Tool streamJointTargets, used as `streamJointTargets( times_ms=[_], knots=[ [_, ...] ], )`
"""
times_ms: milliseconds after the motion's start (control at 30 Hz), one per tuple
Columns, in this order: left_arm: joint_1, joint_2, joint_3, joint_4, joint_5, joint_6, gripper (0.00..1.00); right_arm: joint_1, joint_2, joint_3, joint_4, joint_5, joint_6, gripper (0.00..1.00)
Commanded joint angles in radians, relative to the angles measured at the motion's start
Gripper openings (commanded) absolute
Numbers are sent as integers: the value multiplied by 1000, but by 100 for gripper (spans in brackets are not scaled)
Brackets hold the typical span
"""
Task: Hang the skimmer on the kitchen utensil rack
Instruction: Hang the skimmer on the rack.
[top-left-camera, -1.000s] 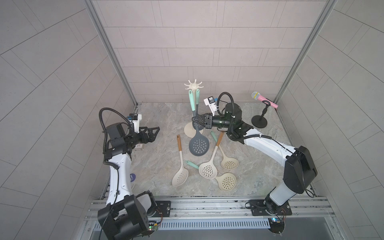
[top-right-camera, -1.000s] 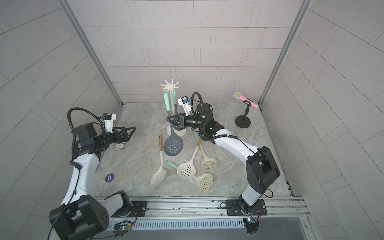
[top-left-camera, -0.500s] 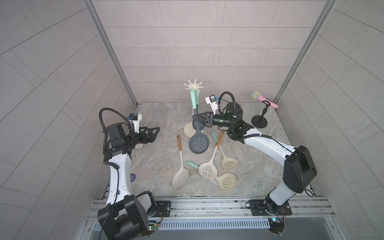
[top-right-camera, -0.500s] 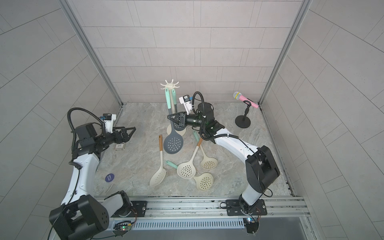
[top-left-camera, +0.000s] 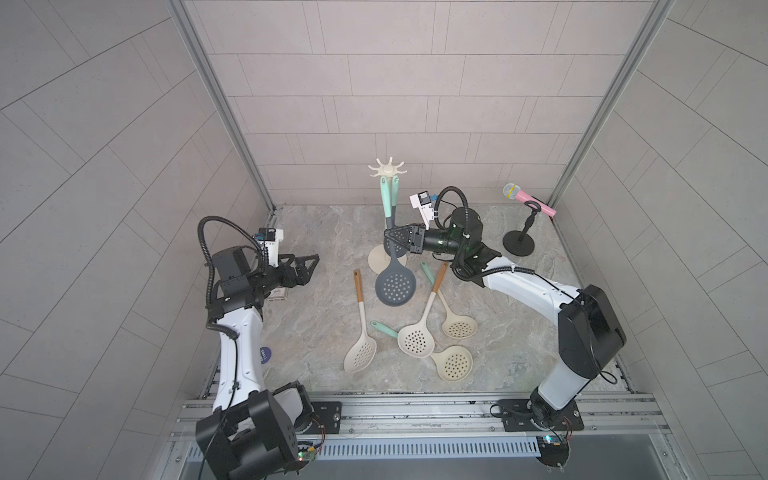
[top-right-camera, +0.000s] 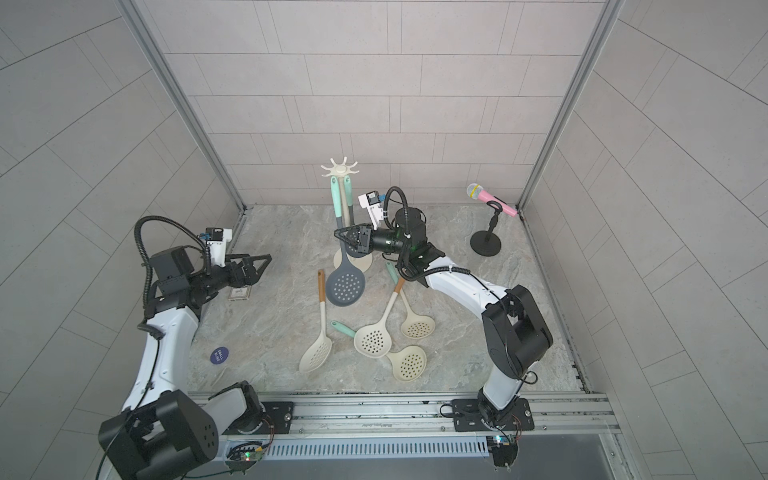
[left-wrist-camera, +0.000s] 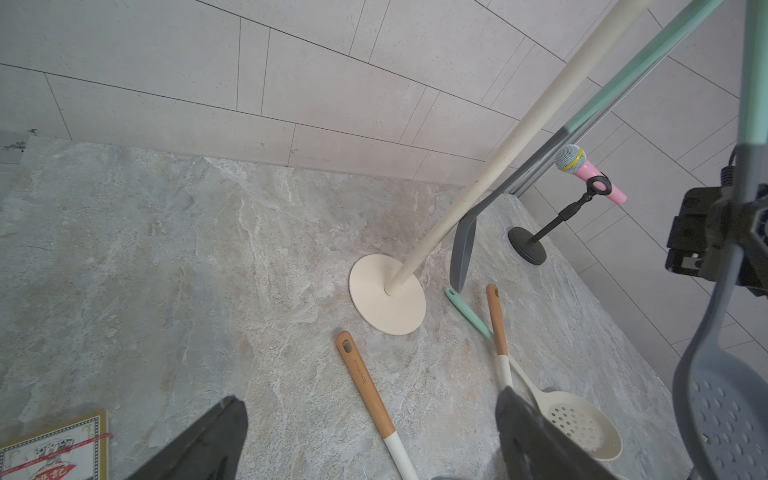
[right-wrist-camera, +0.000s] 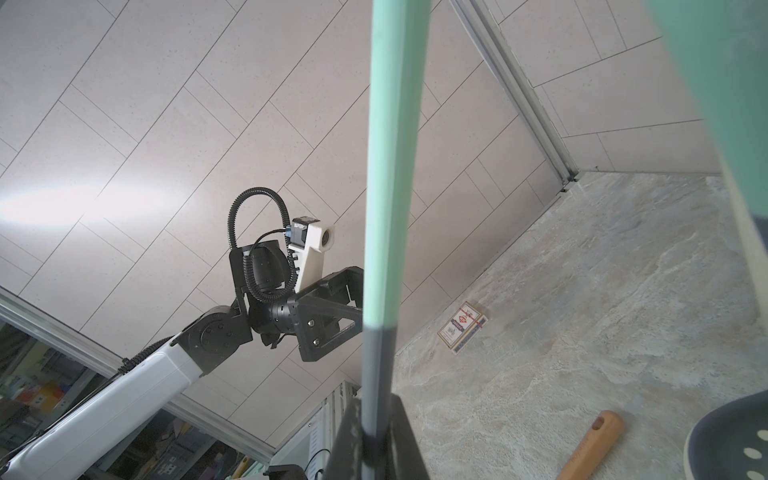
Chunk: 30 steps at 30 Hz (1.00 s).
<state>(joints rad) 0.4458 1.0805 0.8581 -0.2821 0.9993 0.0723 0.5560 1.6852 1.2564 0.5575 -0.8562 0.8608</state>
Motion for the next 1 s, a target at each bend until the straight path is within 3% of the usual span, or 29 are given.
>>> streamJointTargets(
  times_ms=[0, 467, 800, 900, 967],
  knots=[
    [7, -18, -10, 6, 16, 25, 100, 3, 11, -14, 16, 8, 27, 0],
    [8, -25, -16, 8, 43, 30, 100, 2, 86, -2, -112, 188, 29, 0],
    [8, -30, -14, -5, 61, 42, 100, 8, 147, -54, -60, 246, 12, 0],
    [9, -30, -14, -5, 63, 43, 100, 13, 154, -65, -59, 251, -1, 8],
    [10, -31, -13, -8, 62, 44, 100, 14, 157, -74, -42, 250, 5, 19]
  ],
)
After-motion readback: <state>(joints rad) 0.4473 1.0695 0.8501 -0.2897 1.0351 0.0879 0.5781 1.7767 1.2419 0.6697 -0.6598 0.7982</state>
